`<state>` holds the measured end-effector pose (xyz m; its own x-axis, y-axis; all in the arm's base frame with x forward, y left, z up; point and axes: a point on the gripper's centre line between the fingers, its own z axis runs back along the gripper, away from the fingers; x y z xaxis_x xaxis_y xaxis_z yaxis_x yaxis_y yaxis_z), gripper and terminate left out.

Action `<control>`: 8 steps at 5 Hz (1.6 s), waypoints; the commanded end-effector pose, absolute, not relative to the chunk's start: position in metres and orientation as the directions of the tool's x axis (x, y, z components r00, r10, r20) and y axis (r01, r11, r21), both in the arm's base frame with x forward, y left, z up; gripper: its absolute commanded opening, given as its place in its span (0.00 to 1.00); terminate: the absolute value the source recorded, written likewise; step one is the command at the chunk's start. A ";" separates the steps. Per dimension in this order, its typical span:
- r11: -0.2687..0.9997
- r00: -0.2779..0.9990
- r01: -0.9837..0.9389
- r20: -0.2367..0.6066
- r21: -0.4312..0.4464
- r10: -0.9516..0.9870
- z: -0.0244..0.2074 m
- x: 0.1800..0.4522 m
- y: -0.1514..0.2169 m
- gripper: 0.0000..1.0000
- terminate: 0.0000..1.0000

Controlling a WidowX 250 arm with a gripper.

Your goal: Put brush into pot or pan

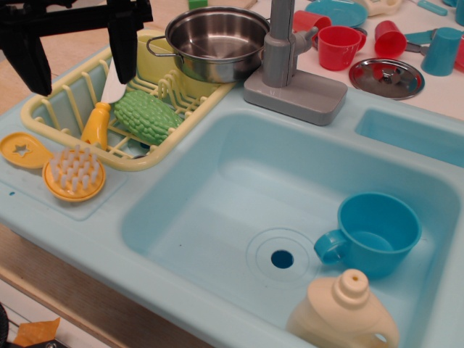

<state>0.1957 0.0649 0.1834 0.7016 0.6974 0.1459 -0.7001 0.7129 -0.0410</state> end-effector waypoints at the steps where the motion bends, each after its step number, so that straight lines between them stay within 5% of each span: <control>1: 0.713 0.702 -0.700 0.146 -0.041 0.697 0.183 0.196 0.065 1.00 0.00; 4: 0.467 0.469 -0.883 0.105 0.042 0.877 0.171 0.175 0.073 1.00 0.00; 8: 0.328 0.326 -0.944 0.049 -0.028 0.944 0.146 0.154 0.078 1.00 0.00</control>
<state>0.1517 0.0745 0.1366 0.3264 0.9450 0.0199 -0.9446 0.3269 -0.0279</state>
